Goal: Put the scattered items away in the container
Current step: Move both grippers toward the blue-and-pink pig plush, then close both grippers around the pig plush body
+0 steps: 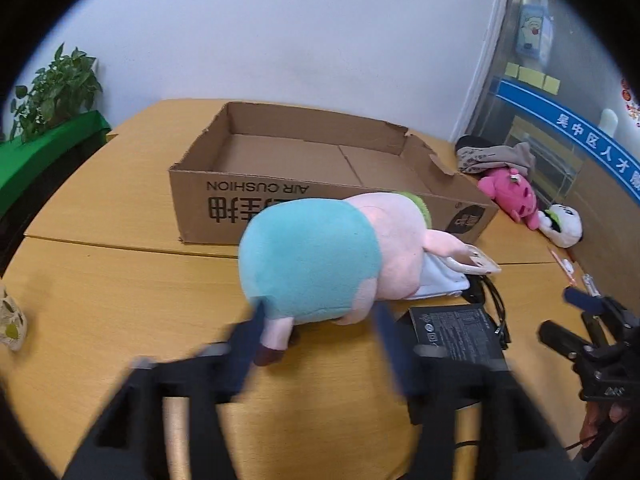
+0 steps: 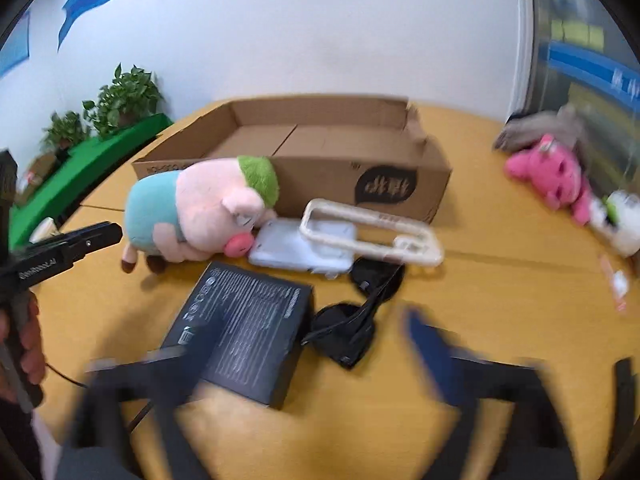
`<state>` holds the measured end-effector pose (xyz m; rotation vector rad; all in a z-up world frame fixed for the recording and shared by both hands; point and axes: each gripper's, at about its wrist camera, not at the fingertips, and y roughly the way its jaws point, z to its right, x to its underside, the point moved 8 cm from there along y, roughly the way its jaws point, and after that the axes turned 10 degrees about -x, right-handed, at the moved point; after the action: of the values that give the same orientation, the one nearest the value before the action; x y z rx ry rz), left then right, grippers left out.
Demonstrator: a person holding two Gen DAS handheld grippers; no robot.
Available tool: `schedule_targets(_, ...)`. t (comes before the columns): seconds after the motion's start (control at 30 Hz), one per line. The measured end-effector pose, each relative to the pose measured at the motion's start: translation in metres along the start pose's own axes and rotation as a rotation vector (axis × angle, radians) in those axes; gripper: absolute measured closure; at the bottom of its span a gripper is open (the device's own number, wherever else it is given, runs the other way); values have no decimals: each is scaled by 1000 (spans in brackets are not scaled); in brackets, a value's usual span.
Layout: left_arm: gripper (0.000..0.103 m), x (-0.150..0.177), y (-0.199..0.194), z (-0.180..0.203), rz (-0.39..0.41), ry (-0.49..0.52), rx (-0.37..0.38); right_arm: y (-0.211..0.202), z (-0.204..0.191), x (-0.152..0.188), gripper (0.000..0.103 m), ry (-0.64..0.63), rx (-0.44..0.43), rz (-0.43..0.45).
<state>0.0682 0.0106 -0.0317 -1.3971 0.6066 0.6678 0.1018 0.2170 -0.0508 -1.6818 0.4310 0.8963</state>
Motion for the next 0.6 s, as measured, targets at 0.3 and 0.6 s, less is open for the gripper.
schedule_targets(0.3, 16, -11, 13, -5, -28, -32, 19, 17, -24, -8, 0, -92, -33, -33)
schedule_targets(0.6, 16, -32, 29, -4, -30, -4, 51, 42, -39, -35, 0, -148, -63, -42)
